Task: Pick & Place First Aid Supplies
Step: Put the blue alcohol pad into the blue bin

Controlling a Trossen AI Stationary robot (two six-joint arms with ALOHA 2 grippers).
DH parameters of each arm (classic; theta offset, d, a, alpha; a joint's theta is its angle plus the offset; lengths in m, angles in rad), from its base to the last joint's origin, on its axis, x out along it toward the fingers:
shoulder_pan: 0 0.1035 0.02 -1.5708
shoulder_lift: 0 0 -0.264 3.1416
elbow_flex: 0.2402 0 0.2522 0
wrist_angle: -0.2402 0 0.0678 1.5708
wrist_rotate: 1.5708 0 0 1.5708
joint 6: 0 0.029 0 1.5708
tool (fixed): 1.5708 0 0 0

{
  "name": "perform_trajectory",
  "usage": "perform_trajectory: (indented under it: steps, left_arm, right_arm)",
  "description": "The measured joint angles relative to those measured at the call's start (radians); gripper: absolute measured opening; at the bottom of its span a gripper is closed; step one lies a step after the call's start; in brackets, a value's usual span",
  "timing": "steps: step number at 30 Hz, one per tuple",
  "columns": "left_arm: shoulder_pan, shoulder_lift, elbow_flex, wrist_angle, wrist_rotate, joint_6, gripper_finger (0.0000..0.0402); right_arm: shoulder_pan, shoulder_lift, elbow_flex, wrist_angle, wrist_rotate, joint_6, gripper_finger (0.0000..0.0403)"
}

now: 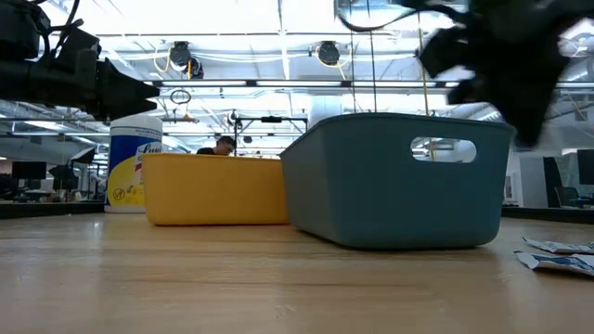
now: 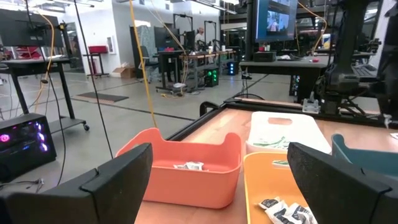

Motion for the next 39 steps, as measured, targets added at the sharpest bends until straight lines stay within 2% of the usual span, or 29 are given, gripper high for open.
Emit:
perform_trajectory:
  steps: [8,17,26,33,39]
  left_arm:
    - [0.0,0.0,0.0,0.0,0.0,0.0,0.0379]
    - [0.0,0.0,0.0,0.0,0.0,0.0,0.0379]
    - [0.0,0.0,0.0,0.0,0.0,0.0,0.0379]
    - [0.0,0.0,0.0,0.0,0.0,0.0,0.0379]
    - [0.0,0.0,0.0,0.0,0.0,0.0,0.0379]
  right_arm:
    - [-0.051,0.224,0.298,-0.008,-0.005,-0.07,0.0]
    - [-0.081,0.377,0.537,-0.045,-0.008,-0.114,0.0]
    - [-0.065,0.457,0.51,0.076,-0.004,-0.126,0.0]
    - [-0.054,0.52,0.508,0.101,-0.001,-0.126,0.0001]
    - [-0.054,0.526,0.508,0.127,0.015,-0.123,0.002]
